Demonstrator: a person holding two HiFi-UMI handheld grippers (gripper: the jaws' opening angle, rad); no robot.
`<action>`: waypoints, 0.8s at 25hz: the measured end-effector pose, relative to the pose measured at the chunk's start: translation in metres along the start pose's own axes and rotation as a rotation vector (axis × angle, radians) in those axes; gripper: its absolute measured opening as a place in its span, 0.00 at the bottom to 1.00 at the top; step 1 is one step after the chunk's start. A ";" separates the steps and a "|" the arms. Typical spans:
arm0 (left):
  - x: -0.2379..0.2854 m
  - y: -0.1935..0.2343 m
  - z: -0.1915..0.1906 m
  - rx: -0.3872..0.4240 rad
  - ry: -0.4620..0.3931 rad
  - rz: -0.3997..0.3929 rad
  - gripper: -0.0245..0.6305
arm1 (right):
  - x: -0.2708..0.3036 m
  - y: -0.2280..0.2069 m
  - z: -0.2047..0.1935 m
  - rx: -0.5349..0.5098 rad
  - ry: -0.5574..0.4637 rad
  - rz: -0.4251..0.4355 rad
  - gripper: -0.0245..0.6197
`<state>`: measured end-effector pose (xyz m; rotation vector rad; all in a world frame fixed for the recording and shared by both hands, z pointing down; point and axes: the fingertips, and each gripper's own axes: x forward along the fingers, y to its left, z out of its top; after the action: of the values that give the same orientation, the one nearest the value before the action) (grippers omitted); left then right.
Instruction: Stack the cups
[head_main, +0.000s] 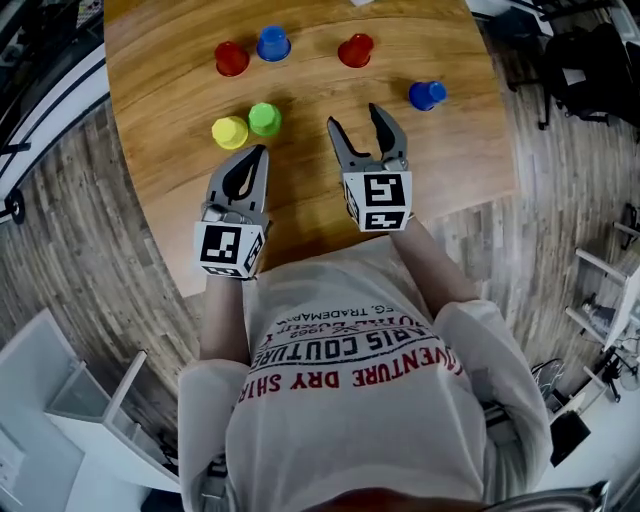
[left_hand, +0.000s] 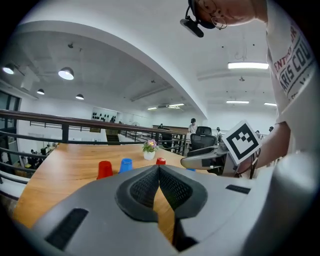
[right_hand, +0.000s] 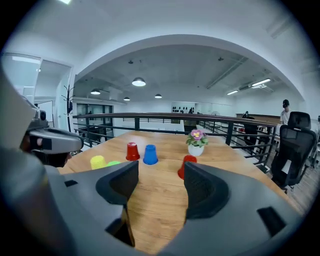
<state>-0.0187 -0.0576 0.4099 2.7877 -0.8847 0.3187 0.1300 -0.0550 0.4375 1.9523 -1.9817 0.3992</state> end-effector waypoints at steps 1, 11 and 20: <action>0.009 -0.009 0.002 0.004 0.001 -0.005 0.06 | -0.002 -0.017 -0.002 0.003 0.003 -0.011 0.48; 0.085 -0.073 0.008 -0.009 0.023 0.009 0.06 | -0.016 -0.141 -0.042 0.011 0.079 -0.038 0.47; 0.121 -0.094 0.005 -0.018 0.041 0.073 0.06 | 0.005 -0.209 -0.076 0.005 0.154 0.003 0.48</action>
<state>0.1341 -0.0490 0.4257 2.7271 -0.9764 0.3764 0.3417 -0.0325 0.5022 1.8617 -1.8886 0.5395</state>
